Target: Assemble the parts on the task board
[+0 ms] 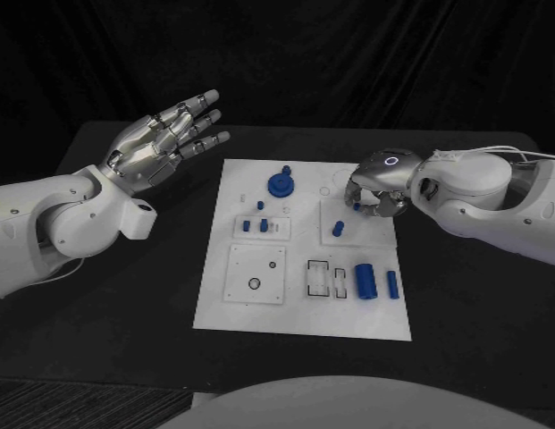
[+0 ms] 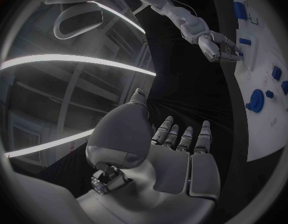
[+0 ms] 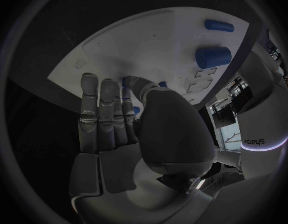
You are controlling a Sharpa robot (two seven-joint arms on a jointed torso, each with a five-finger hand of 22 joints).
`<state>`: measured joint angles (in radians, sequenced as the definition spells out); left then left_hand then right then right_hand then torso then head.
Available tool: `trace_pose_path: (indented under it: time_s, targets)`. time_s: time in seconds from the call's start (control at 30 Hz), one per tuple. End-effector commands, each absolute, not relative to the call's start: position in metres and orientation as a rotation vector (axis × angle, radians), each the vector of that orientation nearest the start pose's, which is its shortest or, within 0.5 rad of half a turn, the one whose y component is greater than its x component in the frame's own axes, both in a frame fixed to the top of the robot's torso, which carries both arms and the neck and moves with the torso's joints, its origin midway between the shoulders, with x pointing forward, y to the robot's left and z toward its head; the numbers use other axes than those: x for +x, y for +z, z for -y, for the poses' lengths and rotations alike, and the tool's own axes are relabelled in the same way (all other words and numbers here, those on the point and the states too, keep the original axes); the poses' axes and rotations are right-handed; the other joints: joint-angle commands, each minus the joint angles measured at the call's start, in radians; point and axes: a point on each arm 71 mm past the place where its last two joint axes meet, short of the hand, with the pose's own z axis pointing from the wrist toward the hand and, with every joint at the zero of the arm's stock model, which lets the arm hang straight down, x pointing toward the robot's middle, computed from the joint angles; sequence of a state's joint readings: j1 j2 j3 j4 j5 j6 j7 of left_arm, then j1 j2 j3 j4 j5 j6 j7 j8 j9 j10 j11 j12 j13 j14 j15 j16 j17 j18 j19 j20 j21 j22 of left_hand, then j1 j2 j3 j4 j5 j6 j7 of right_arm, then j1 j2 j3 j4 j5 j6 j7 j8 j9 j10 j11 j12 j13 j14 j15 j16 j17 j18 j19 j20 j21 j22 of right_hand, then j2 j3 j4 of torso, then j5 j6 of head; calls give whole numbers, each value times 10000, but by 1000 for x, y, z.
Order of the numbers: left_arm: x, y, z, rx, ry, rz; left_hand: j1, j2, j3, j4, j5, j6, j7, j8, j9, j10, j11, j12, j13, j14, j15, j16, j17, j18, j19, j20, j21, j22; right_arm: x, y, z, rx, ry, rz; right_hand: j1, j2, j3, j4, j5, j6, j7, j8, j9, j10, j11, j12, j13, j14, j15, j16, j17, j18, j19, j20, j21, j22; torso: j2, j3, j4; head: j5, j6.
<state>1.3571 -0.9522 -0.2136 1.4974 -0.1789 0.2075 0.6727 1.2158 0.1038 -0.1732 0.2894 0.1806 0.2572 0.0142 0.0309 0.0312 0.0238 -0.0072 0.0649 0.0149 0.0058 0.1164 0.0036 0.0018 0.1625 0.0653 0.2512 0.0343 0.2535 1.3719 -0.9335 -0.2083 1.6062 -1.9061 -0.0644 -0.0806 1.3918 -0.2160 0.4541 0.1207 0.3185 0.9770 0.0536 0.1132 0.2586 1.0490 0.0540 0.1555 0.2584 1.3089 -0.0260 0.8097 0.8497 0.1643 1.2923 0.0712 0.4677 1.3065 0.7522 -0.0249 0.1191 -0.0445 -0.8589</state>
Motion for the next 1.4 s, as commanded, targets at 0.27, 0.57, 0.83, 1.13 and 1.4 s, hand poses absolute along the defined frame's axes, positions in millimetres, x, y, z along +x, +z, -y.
trace_pose_path:
  time_s: [0.27,0.57,0.83,1.13,1.4]
  targets:
    - [475,-148,-246,-6257,-19876,-14934,339,276,-185,-15,418,54,-66,33,19,15,136,114,23,82,121,46,40,194,112,112,75,74,472,-181,218,-7857,3269,-16680,-82,142,268,-295,154,657,203,476,463,381,-165,150,-67,28,-125,21,-73,-58,42,-71,70,232,-11,-9,-10,-11,-34]
    - [476,-150,-247,-6334,-19785,-15072,530,420,-259,-30,684,129,-25,45,28,31,178,150,28,124,157,73,54,194,200,165,106,123,471,-184,218,-7903,3577,-16465,-206,293,212,-476,-227,1067,164,858,1001,878,-276,255,-118,124,-186,170,-42,-90,106,-114,235,465,-13,-10,-18,-2,-83]
    - [476,-152,-246,-6389,-19760,-15239,821,537,-303,-86,944,228,53,60,39,50,224,192,36,185,214,114,74,196,340,256,163,226,470,-184,218,-7888,3675,-16337,-260,349,179,-515,-442,1163,136,966,1212,1042,-302,265,-144,184,-191,262,-2,-107,160,-113,324,536,-4,-5,-10,-44,-89]
    - [477,-153,-248,-6478,-19634,-15386,996,602,-323,-125,1155,264,76,65,44,66,258,227,42,220,239,139,84,194,405,287,187,241,468,-179,220,-7687,3819,-15913,-230,397,189,-568,-405,1238,145,1038,1344,1177,-316,285,-154,210,-205,271,-24,-116,212,-123,414,581,-9,-14,-19,-46,-79]
    - [477,-155,-248,-6540,-19554,-15563,1076,656,-349,-124,1206,479,220,107,72,82,274,257,48,239,265,155,90,190,446,313,201,239,466,-173,221,-7568,3975,-15490,-172,434,209,-626,-379,1291,175,1084,1440,1288,-314,299,-162,215,-203,240,-75,-123,249,-135,463,612,-13,-21,-15,-43,-80]
